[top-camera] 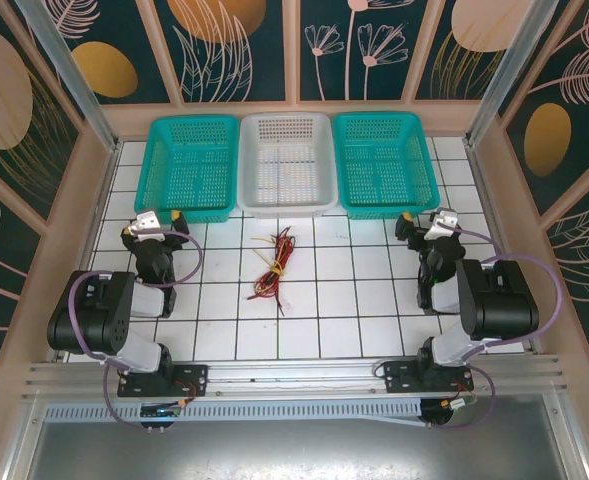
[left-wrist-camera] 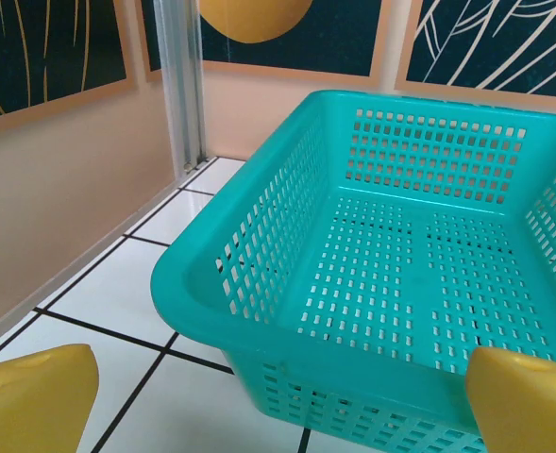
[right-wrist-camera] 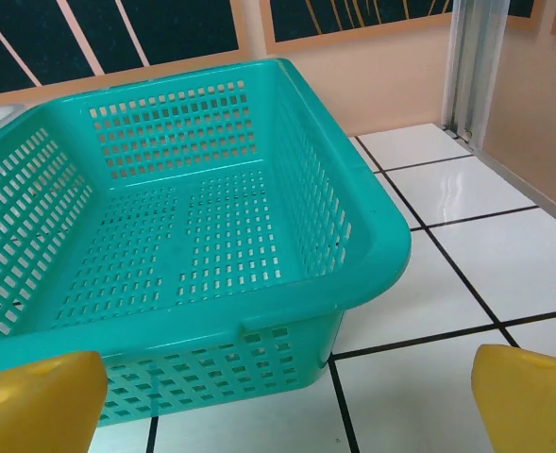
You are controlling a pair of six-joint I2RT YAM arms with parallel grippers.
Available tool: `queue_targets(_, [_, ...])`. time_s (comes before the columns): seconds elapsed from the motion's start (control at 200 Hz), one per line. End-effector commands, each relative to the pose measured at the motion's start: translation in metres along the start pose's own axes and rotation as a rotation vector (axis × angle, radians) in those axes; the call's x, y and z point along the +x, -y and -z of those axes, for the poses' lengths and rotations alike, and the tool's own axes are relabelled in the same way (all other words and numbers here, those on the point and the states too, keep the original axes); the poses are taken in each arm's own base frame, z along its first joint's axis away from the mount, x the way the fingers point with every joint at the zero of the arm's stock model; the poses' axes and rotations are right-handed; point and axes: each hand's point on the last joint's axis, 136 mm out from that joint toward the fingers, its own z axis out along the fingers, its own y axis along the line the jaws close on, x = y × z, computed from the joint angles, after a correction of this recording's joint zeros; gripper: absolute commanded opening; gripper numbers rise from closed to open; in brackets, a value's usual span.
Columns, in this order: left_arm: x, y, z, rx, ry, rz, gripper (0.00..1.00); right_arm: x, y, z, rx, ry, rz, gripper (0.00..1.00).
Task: Untangle the cables
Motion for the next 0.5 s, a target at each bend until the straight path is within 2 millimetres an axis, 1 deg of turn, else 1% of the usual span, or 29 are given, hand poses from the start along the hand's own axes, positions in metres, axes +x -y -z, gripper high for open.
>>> queue_targets(0.0, [-0.0075,0.0027,0.0009,0.015,0.03,0.006,0.99,-0.0078,-0.0016,-0.0027,-0.011,0.028,0.008,0.99])
queue_targets(0.495, [-0.0071,0.0032,-0.0004,0.016,0.026,0.005,0.99,-0.0076,-0.0017,-0.0024,-0.011,0.027,0.008,0.99])
